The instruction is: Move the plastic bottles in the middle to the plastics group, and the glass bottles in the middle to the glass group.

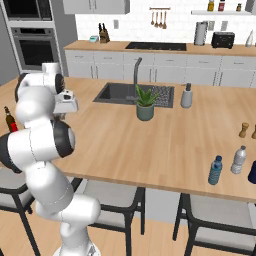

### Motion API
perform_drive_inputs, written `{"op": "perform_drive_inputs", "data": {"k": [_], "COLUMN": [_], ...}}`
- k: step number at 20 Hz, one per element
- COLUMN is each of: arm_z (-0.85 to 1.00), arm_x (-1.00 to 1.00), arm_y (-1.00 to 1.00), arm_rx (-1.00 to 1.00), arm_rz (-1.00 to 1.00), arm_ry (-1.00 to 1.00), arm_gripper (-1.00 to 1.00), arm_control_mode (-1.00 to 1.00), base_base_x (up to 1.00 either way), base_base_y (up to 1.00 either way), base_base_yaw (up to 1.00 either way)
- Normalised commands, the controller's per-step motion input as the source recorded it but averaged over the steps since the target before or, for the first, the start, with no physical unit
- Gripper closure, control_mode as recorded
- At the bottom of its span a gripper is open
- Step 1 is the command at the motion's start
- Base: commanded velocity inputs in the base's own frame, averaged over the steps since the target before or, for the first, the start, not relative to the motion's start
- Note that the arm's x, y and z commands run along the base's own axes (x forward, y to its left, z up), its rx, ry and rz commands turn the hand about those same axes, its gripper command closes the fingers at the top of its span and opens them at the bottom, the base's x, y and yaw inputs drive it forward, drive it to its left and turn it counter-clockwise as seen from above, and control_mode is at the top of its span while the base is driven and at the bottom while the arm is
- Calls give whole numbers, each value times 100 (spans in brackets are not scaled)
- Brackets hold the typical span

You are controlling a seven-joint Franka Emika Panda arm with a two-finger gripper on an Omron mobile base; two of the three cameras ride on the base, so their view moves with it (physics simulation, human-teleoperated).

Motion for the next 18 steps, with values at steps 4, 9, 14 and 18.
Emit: {"op": "perform_drive_inputs", "data": {"k": [4,9,14,18], "arm_z": [0,-1,-2,-2], "arm_x": [0,0,-1,0], "arm_y": [37,44,57,37], "arm_rx": [7,3,0,0], "arm_rz": [20,18,11,2], "arm_ry": [0,1,3,2], "arm_gripper": [100,100,100,100], "arm_control_mode": [-100,-100,-100,-100], "base_base_x": [0,0,0,0], "base_base_y": [0,0,0,0], "base_base_yaw": [0,0,0,0]}}
